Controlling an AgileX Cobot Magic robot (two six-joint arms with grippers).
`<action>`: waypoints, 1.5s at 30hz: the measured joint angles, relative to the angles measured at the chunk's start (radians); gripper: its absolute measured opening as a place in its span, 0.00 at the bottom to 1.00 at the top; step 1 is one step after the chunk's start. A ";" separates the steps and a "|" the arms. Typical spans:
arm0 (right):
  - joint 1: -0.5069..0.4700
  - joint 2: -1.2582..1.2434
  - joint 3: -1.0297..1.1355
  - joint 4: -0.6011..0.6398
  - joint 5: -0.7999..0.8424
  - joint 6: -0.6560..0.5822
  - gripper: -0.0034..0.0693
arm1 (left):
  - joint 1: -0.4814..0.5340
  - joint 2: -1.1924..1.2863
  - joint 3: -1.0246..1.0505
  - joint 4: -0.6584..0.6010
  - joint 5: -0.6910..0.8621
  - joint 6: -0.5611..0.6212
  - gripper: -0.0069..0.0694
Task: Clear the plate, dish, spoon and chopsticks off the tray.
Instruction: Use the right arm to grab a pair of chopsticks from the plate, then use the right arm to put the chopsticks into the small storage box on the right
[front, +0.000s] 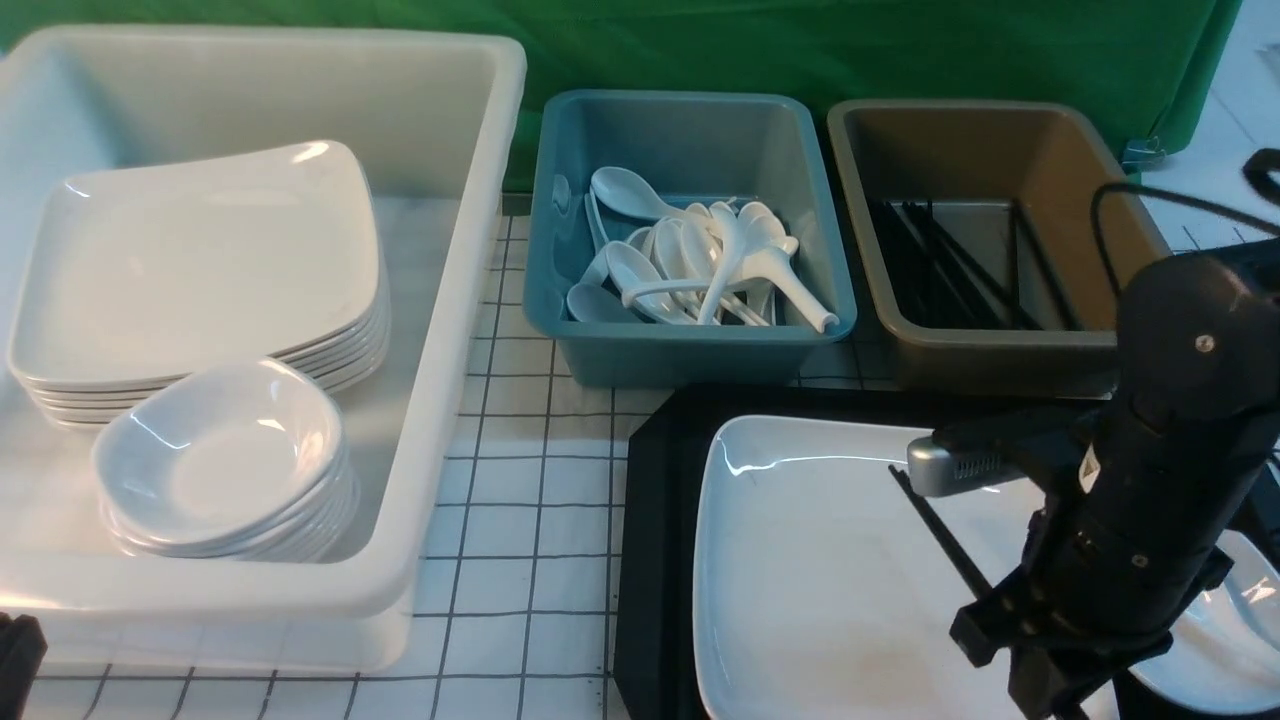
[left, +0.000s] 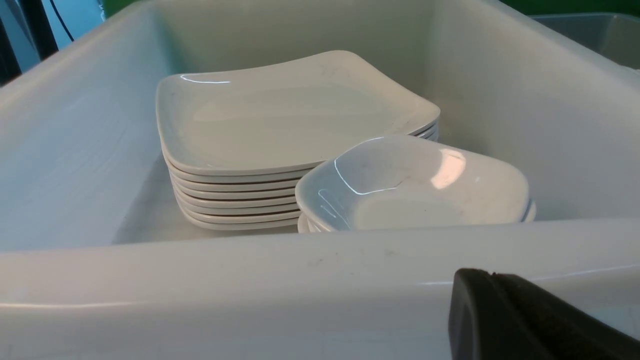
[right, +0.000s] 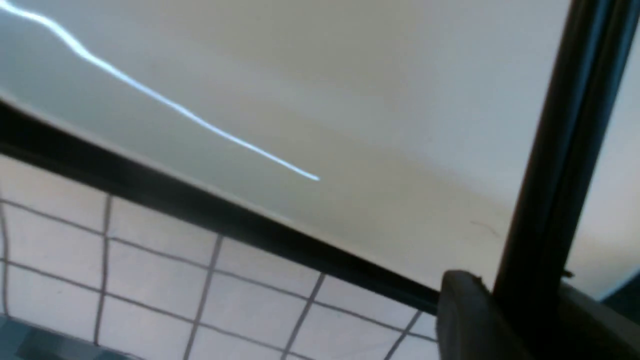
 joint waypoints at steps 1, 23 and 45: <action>0.000 -0.029 0.000 0.000 -0.010 -0.013 0.28 | 0.000 0.000 0.000 -0.005 0.000 0.000 0.12; -0.242 -0.013 -0.269 -0.170 -0.688 0.182 0.28 | 0.000 0.000 0.000 -0.005 0.000 0.000 0.12; -0.262 0.385 -0.372 -0.169 -0.944 0.353 0.49 | 0.000 0.000 0.000 -0.005 0.000 0.000 0.12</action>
